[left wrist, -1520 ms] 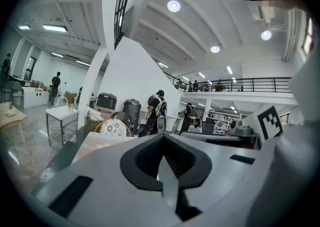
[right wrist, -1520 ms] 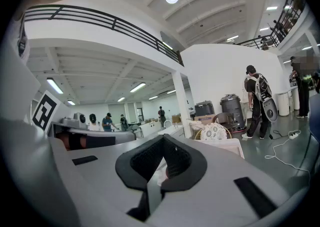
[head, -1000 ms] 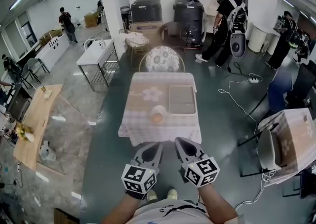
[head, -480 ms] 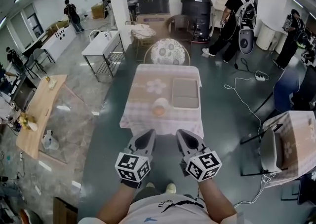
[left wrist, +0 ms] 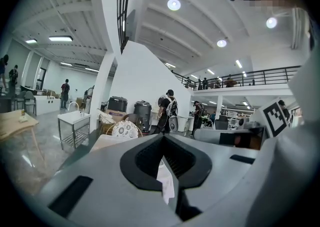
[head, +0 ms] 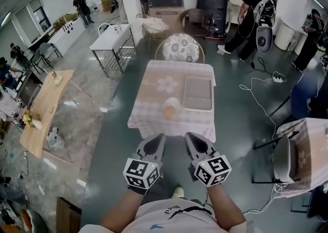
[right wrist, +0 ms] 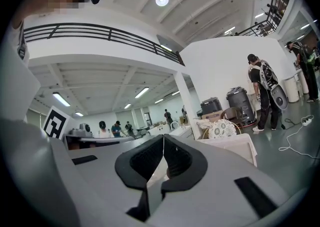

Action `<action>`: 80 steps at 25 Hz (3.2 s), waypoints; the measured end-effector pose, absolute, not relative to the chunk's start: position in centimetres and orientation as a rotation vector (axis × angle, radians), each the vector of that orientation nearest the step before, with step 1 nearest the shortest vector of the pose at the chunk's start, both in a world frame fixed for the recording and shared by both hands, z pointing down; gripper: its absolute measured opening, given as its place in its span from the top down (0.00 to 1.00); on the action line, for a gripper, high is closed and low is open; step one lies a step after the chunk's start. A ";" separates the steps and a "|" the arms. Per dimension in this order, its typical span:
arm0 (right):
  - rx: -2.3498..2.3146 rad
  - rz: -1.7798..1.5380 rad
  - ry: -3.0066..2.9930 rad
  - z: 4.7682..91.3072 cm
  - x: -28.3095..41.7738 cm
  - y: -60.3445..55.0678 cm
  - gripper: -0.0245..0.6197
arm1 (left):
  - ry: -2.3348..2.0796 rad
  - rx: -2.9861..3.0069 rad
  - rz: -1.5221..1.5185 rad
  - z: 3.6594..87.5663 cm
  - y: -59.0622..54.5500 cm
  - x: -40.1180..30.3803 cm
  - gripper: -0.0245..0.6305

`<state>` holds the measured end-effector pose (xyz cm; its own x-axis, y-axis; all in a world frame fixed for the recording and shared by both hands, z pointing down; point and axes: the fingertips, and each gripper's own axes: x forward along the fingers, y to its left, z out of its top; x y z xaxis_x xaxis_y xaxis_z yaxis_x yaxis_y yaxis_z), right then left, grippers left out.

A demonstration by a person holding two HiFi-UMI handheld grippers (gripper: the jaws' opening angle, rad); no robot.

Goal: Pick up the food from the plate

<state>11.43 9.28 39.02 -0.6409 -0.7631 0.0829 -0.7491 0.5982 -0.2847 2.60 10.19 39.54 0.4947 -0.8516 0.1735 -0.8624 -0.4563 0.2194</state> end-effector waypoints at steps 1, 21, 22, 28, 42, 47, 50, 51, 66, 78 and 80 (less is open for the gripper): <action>-1.310 -0.464 2.771 39.3 11.2 9.0 0.94 | -1.453 2.464 0.058 39.8 9.9 2.5 0.95; -1.506 -0.507 2.770 43.6 5.8 -4.9 0.94 | -1.307 2.526 0.102 44.2 -5.5 -2.8 0.95; -1.524 -0.506 2.767 44.0 5.6 -5.6 0.94 | -1.298 2.532 0.105 44.4 -6.3 -3.1 0.95; -1.632 -0.545 2.719 47.1 5.0 -8.6 0.94 | -1.223 2.564 0.130 46.7 -9.8 -4.1 0.95; -1.532 -0.675 2.945 54.9 2.8 -12.6 0.92 | -1.192 2.504 0.202 51.7 -14.9 -4.5 0.95; -1.438 -0.752 3.105 59.3 1.7 -14.1 0.75 | -1.219 2.465 0.224 53.4 -17.1 -4.9 0.95; -1.420 -0.807 3.188 62.4 1.4 -14.6 0.64 | -1.217 2.444 0.231 54.6 -18.1 -4.9 0.95; -1.418 -0.827 3.209 63.4 1.3 -14.7 0.61 | -1.211 2.443 0.232 55.0 -18.3 -4.7 0.95; -1.514 -1.023 3.315 75.8 1.7 -17.9 0.39 | -1.181 2.419 0.298 61.8 -21.0 -4.1 0.95; -1.450 -1.176 3.423 81.1 0.4 -18.1 0.30 | -1.171 2.400 0.315 64.6 -22.5 -4.2 0.95; -1.462 -1.167 3.452 81.7 0.4 -18.2 0.30 | -1.172 2.396 0.316 64.9 -22.6 -4.3 0.95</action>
